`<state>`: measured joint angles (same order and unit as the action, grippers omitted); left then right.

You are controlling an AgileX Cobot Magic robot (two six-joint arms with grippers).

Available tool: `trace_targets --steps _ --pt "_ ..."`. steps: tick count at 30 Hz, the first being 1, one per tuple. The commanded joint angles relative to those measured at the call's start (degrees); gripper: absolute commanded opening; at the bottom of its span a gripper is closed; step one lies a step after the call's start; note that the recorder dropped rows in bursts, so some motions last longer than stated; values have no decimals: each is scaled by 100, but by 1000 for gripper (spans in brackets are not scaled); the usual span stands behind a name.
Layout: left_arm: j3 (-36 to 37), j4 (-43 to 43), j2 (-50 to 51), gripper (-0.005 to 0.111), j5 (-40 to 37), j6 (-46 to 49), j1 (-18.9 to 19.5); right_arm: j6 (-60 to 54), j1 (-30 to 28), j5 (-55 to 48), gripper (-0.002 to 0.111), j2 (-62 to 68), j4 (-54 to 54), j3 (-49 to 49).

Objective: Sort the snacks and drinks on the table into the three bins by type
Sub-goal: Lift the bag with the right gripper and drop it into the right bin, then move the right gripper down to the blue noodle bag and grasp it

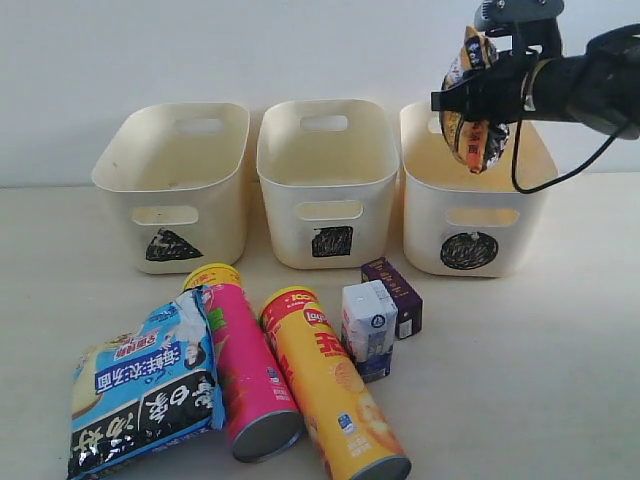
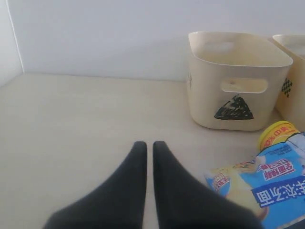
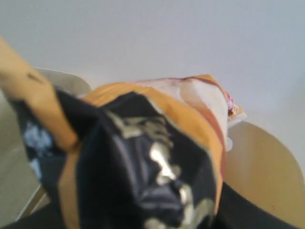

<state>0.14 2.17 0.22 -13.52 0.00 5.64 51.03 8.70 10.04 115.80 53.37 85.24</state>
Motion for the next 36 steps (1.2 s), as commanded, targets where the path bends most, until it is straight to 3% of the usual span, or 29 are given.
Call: trace_targets --steps 1,3,5,12,14,16,18,19,20,23,26,30,32,36 --pt "-14 -12 -22 4 24 -41 -34 96 -19 110 49 334 -17 289" --pt "-14 -12 -22 4 24 -41 -34 85 -19 129 64 428 -17 317" --pt "-14 -12 -22 4 24 -41 -34 85 -19 111 72 458 -17 359" --pt "-14 -12 -22 4 24 -41 -34 99 -19 -290 71 187 -17 347" --pt "-14 -12 -22 4 13 -41 -34 120 58 -833 69 -113 2 347" --pt "-14 -12 -22 4 13 -41 -34 -250 267 -1388 58 -386 30 347" --pt "-14 -12 -22 4 13 -41 -34 -935 570 -2072 34 -575 -32 347" --pt "-14 -12 -22 4 13 -41 -34 -1420 789 -2519 12 -661 -129 347" --pt "-14 -12 -22 4 13 -41 -34 -2005 973 -2945 0 -718 -347 347" --pt "-14 -12 -22 4 13 -41 -34 -4467 1197 -3826 0 -881 -2142 347" --pt "-14 -12 -22 4 13 -41 -34 -7340 1184 -4724 0 -1289 -5167 347" --pt "-14 -12 -22 4 25 -41 -34 -9117 1184 -5865 0 -1713 -7361 347" --pt "-14 -12 -22 4 25 -41 -34 -9748 1246 -6471 0 -1860 -7987 347" --pt "-14 -12 -22 4 25 -41 -34 -10205 1676 -6954 0 -1959 -8013 246"
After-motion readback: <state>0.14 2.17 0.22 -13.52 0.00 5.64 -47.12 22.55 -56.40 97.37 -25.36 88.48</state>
